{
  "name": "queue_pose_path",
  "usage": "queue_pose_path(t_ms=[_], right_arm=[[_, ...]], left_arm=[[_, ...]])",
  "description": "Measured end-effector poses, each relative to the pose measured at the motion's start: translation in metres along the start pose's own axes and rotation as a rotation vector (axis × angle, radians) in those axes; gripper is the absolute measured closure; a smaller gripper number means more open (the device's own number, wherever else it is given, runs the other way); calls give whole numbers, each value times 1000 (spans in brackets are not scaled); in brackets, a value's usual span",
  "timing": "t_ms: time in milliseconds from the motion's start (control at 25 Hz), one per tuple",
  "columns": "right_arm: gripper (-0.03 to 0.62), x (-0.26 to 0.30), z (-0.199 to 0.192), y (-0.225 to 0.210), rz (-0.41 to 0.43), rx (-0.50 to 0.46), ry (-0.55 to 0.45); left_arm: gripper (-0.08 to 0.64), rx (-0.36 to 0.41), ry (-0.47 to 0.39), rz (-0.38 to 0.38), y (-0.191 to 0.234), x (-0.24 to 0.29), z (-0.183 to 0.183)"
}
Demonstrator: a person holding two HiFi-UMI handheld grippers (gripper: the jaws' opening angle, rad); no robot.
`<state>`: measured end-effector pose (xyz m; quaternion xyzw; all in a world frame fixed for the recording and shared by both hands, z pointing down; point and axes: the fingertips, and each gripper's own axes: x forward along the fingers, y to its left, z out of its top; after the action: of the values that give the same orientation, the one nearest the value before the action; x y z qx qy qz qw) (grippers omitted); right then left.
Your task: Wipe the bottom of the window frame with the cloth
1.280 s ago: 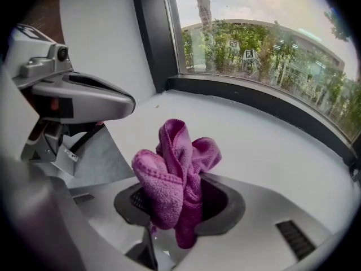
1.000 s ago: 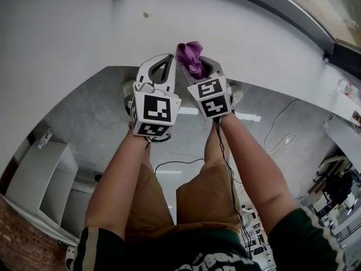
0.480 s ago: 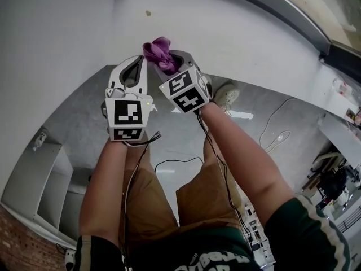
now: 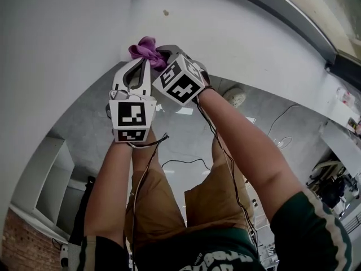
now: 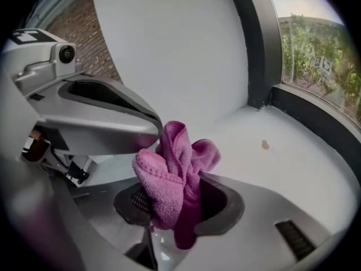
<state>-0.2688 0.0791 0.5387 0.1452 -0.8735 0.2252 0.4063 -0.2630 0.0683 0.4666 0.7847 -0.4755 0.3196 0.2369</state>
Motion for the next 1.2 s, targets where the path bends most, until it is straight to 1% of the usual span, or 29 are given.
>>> queue_pose_path(t_ms=[240, 320, 400, 520, 680, 1000, 1200], right_arm=[[426, 11, 15, 6, 80, -25, 27], [426, 17, 22, 12, 122, -73, 43], [426, 22, 26, 15, 154, -142, 63], [426, 23, 27, 15, 176, -203, 80], [426, 21, 27, 3, 164, -239, 82], [426, 15, 38, -39, 116, -211, 66], [426, 15, 46, -59, 109, -216, 72]], left_arm=[[557, -32, -11, 29, 13, -8, 0], [557, -55, -14, 45, 19, -11, -1], [557, -79, -15, 61, 26, -14, -3], [557, -92, -7, 79, 31, -16, -8], [557, -111, -5, 82, 32, -13, -7], [557, -136, -22, 71, 26, 5, 12], [557, -157, -48, 81, 35, 22, 31]])
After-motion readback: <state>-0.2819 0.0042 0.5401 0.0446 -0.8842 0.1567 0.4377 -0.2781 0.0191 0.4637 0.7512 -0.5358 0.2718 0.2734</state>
